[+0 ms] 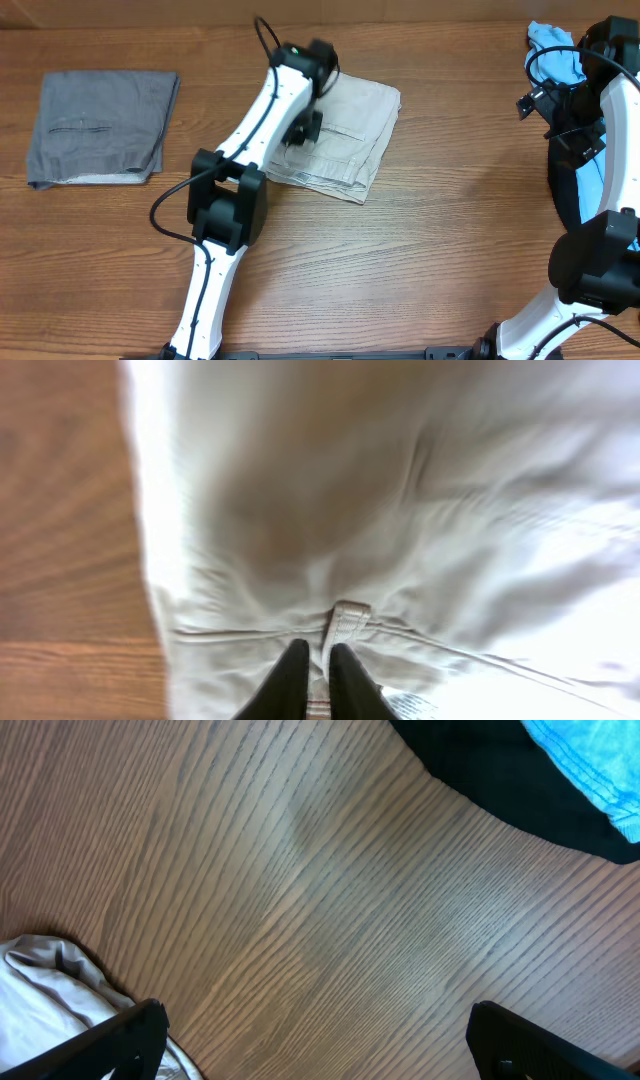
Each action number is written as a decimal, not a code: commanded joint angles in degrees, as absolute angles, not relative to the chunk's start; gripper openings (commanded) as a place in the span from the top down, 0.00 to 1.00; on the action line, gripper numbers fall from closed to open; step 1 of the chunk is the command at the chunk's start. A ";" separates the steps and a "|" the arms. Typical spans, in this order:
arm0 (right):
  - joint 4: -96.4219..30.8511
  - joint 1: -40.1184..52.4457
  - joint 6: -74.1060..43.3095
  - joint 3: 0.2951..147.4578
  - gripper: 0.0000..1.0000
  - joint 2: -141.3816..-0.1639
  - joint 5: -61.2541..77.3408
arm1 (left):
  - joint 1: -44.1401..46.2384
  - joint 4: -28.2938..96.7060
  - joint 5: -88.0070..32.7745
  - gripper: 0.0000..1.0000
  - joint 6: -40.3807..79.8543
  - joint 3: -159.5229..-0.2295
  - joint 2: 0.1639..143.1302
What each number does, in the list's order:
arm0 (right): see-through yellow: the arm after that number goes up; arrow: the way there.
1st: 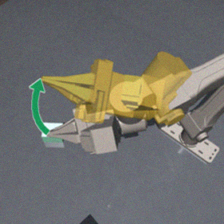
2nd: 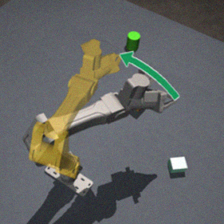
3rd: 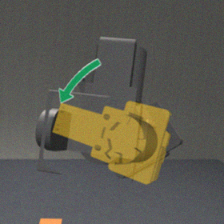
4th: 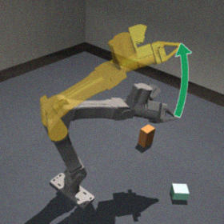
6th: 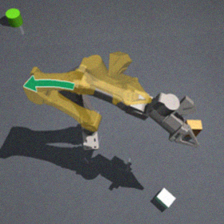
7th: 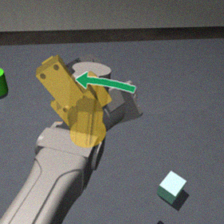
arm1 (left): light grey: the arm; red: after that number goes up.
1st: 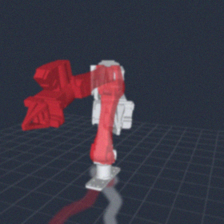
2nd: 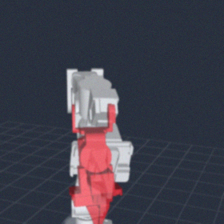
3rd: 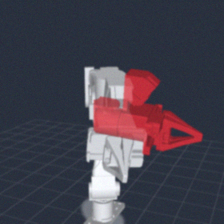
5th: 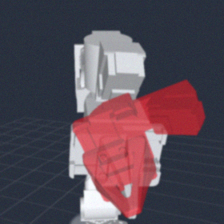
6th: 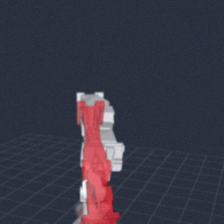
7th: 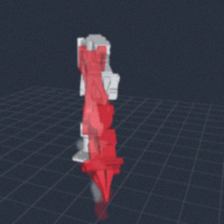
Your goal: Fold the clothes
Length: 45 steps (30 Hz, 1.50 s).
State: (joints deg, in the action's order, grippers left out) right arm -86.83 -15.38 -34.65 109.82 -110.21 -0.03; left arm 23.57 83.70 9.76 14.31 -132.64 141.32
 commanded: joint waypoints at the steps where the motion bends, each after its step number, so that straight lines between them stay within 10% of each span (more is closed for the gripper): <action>1: -86.65 -15.44 -34.44 110.63 0.00 -109.40 -0.34 | 22.85 84.90 6.07 0.73 13.69 -137.45 138.87; 4: -86.65 -15.46 -34.44 110.63 0.00 -109.40 -0.34 | 22.17 85.49 6.13 0.25 12.71 -137.88 138.50; 8: -86.65 -15.44 -34.44 110.63 0.00 -109.40 -0.34 | 20.82 85.65 5.89 0.00 12.40 -137.32 138.65; 45: -86.67 -15.44 -34.44 110.63 0.00 -109.40 -0.34 | 14.28 76.16 0.62 0.00 11.94 -121.27 138.61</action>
